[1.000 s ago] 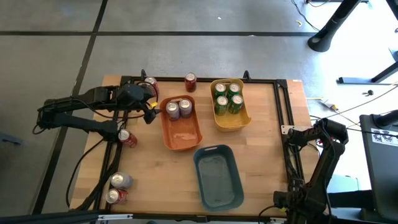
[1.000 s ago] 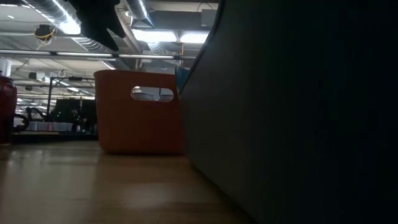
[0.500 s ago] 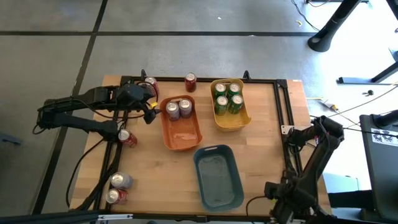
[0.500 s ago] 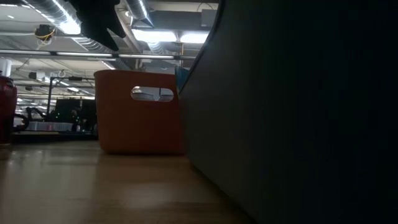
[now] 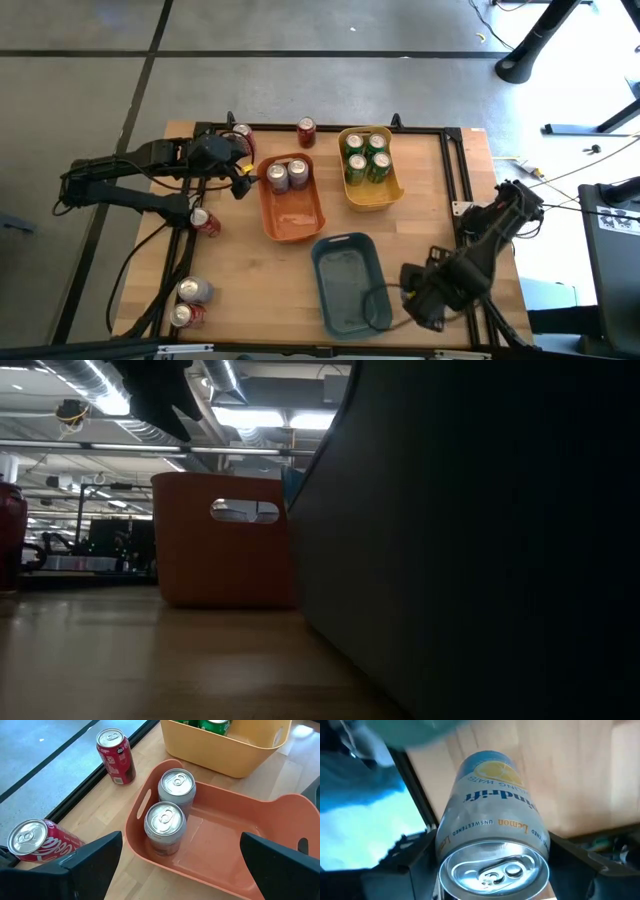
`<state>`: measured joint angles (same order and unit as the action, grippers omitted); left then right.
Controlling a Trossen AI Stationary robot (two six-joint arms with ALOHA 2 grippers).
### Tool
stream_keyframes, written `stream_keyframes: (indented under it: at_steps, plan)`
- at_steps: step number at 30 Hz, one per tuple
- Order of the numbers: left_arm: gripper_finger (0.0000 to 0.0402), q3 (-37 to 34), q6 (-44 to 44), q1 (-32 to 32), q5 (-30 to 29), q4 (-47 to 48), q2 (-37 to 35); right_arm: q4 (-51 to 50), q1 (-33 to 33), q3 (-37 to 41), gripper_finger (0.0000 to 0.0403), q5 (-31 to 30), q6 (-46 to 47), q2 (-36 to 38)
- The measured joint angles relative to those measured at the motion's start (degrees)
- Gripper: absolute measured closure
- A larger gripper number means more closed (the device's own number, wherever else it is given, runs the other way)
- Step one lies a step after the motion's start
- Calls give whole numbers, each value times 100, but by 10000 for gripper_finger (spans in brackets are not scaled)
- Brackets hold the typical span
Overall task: Sort soda cans
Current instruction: Put the white soda can into the orange bin
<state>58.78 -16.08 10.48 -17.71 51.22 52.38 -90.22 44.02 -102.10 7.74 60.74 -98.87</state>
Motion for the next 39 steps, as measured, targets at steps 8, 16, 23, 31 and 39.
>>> stream_keyframes:
  at_steps: [8,16,23,31,39]
  plan:
    - [11,0,-2,0,2,15,4,22,-969,-636,118,-460,-911,0]
    - [11,0,-33,0,2,-40,56,116,-2218,-746,118,-1863,-2858,1]
    - [11,2,79,0,4,-236,317,1407,-3380,-746,118,-2312,-4702,0]
    - [92,2,686,-152,737,-1101,575,3257,-4280,-493,118,-1796,-6178,-36]
    - [283,-2,1221,-411,815,-1970,627,4071,-4571,-473,118,-1463,-6698,-357]
